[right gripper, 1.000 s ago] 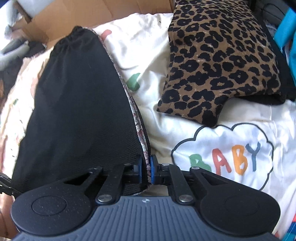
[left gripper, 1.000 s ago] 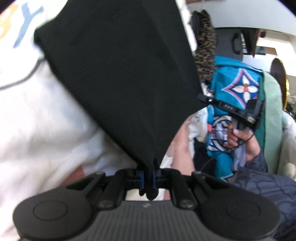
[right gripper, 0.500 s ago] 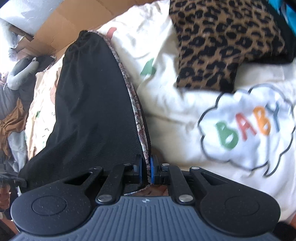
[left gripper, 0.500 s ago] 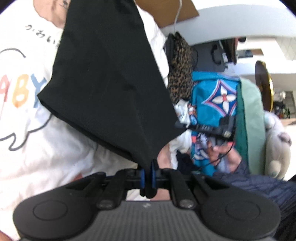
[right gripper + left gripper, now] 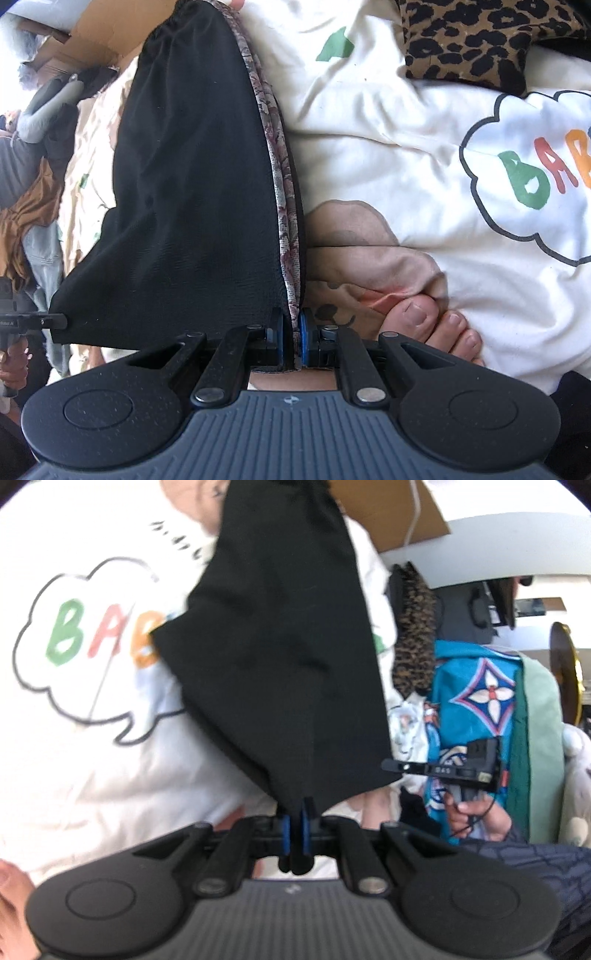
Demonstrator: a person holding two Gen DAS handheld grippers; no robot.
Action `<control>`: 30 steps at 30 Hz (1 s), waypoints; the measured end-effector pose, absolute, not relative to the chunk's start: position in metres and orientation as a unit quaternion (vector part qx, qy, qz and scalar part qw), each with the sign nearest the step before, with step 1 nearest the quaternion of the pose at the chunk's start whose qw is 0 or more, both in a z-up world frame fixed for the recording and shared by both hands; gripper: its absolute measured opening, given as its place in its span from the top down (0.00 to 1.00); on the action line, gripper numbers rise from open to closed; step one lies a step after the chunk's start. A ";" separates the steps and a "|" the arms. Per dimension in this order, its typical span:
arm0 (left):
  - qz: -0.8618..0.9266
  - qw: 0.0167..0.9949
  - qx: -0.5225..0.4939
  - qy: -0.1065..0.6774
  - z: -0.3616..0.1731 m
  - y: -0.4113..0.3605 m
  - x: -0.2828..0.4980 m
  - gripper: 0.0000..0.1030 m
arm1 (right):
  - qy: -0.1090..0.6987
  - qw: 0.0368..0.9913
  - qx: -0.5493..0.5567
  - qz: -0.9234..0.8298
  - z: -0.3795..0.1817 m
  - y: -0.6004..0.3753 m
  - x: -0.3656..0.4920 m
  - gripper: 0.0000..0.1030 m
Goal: Fold clothes
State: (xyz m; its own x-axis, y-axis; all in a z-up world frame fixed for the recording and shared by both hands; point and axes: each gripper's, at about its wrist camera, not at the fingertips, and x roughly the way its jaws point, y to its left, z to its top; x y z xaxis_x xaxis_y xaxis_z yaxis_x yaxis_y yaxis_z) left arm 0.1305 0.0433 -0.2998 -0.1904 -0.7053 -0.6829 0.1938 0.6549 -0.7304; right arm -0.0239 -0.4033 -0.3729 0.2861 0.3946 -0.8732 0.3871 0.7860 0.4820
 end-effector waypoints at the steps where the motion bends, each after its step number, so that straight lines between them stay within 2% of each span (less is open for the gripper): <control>1: -0.366 0.607 -0.189 0.680 -0.304 0.042 0.129 0.94 | 0.598 0.732 0.325 -0.001 -0.374 -0.404 -0.024 0.93; 8: -0.346 0.599 -0.158 0.705 -0.335 0.041 0.121 0.94 | 0.604 0.742 0.293 -0.004 -0.377 -0.402 -0.021 0.91; 10: -0.338 0.597 -0.154 0.711 -0.342 0.044 0.121 0.94 | 0.604 0.742 0.289 -0.002 -0.382 -0.402 -0.017 0.86; 12: -0.334 0.596 -0.151 0.714 -0.347 0.044 0.122 0.94 | 0.601 0.745 0.290 0.000 -0.386 -0.403 -0.015 0.77; 13: -0.332 0.596 -0.148 0.716 -0.349 0.043 0.123 0.94 | 0.598 0.747 0.290 0.003 -0.388 -0.404 -0.014 0.67; 20: -0.324 0.597 -0.136 0.721 -0.360 0.039 0.123 0.94 | 0.569 0.747 0.340 0.047 -0.407 -0.422 -0.016 0.59; 24: -0.321 0.596 -0.138 0.723 -0.365 0.036 0.122 0.94 | 0.548 0.743 0.376 0.074 -0.415 -0.432 -0.021 0.57; 30: -0.319 0.595 -0.142 0.724 -0.369 0.030 0.120 0.94 | 0.536 0.736 0.400 0.107 -0.421 -0.443 -0.021 0.70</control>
